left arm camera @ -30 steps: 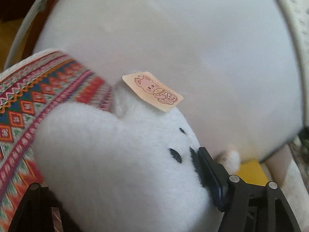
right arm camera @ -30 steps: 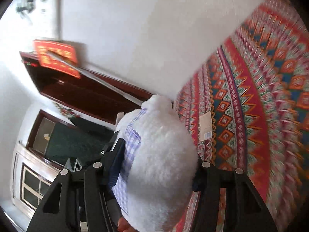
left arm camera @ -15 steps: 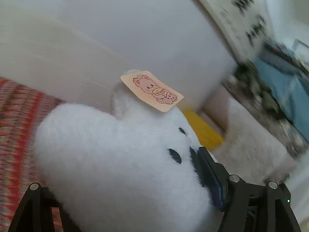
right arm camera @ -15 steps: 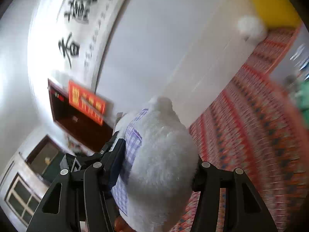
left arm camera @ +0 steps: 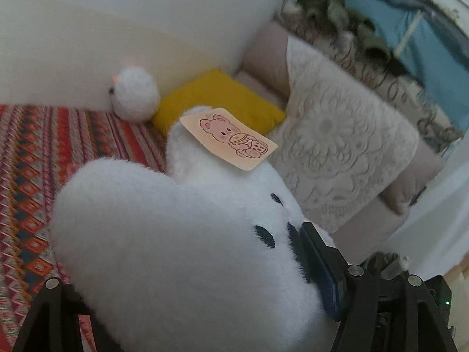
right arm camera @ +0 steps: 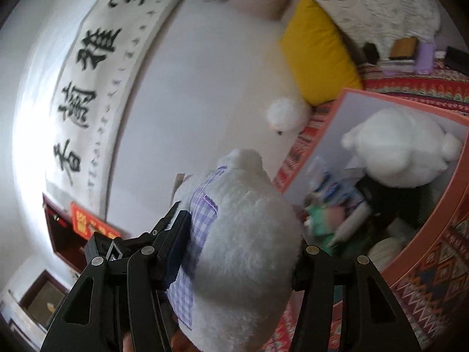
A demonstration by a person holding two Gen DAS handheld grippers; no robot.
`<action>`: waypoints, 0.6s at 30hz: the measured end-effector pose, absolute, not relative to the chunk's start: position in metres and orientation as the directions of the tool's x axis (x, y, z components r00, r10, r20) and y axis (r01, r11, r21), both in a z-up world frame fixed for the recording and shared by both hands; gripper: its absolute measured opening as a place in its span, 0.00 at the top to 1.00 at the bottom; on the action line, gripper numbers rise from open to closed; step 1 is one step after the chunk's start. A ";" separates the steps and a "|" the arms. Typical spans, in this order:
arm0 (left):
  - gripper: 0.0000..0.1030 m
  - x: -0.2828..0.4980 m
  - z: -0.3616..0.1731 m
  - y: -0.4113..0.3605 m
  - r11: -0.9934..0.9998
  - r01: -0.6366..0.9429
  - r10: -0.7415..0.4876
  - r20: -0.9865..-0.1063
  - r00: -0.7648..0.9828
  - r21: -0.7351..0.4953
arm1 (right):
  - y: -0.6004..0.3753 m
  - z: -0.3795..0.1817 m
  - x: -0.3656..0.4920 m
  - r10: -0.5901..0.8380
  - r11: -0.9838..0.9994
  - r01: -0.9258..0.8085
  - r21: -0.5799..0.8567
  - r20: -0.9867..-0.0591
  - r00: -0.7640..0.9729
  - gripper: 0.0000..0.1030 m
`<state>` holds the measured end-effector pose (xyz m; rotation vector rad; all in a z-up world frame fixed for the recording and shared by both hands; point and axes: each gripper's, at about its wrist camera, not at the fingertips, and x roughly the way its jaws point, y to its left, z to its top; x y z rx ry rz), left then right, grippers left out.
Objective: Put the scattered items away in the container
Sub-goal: 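Lower the plush toy into the pink box and open both tools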
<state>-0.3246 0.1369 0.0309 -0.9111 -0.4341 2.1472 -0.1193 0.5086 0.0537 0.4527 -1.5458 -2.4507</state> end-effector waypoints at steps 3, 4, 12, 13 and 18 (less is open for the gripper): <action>0.22 -0.346 0.008 0.158 -0.689 -0.489 0.725 -0.519 -0.453 -0.536 | 0.522 0.022 -0.137 -0.327 -0.408 -0.029 0.913 -0.175 -0.929 0.43; 0.19 -0.352 0.000 0.163 -0.699 -0.482 0.715 -0.536 -0.450 -0.528 | 0.525 0.011 -0.144 -0.322 -0.395 -0.050 0.917 -0.189 -0.928 0.42; 0.11 -0.397 -0.034 0.137 -0.899 -0.370 0.420 -0.693 -0.586 -0.234 | 0.540 -0.016 -0.162 -0.106 -0.565 -0.332 0.755 -0.465 -0.879 0.22; 0.11 -0.402 -0.035 0.126 -0.911 -0.344 0.400 -0.700 -0.592 -0.229 | 0.537 -0.013 -0.158 -0.074 -0.583 -0.353 0.732 -0.481 -0.874 0.21; 0.11 -0.401 -0.028 0.058 -0.924 -0.278 0.383 -0.687 -0.618 -0.264 | 0.514 0.010 -0.139 0.027 -0.656 -0.383 0.650 -0.487 -0.873 0.16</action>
